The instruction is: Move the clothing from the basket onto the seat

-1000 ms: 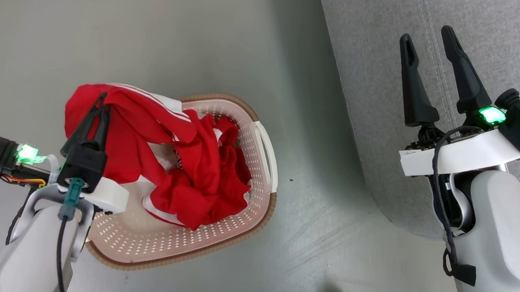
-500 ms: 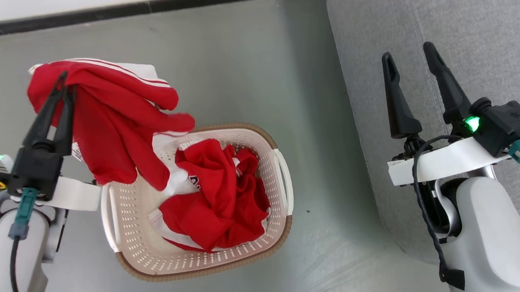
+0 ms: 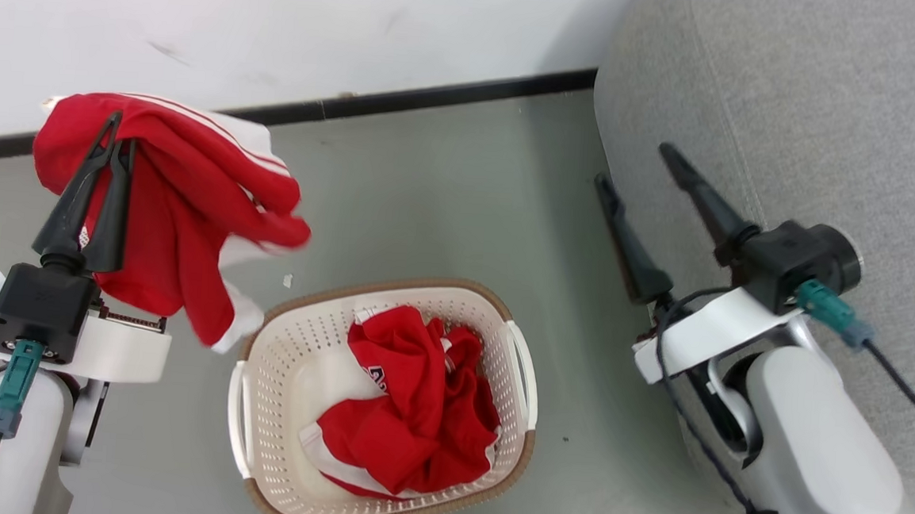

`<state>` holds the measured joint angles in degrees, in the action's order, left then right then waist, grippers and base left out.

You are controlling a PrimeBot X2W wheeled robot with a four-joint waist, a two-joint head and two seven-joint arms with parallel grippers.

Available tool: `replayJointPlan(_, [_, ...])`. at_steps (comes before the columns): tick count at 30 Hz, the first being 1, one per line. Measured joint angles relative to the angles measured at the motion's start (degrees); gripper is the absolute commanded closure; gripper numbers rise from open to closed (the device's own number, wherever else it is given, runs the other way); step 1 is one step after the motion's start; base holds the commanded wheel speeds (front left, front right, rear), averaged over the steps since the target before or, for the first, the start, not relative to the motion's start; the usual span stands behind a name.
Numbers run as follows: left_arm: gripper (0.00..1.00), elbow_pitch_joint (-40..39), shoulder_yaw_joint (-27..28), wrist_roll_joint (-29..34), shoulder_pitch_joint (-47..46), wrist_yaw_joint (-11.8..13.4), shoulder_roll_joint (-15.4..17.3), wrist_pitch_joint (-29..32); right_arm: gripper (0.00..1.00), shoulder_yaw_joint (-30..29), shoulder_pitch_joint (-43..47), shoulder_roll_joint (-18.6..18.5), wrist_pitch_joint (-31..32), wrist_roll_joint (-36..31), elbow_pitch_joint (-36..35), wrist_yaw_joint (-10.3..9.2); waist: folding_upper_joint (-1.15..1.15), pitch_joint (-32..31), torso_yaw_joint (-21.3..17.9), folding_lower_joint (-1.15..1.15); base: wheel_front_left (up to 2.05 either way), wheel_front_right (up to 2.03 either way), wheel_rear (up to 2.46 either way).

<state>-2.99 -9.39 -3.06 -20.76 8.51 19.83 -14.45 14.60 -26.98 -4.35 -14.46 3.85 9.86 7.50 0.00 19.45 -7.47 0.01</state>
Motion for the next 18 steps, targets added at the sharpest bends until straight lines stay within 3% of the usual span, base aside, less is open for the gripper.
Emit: replayJointPlan(18, [1.0,-1.37,-3.68,-1.98,-0.42,-5.28,-0.08,-0.03,0.0,21.23,1.53,-6.13,0.01,5.57,4.9,0.0,0.0,-11.29,2.55,0.0,0.0,0.0,0.0])
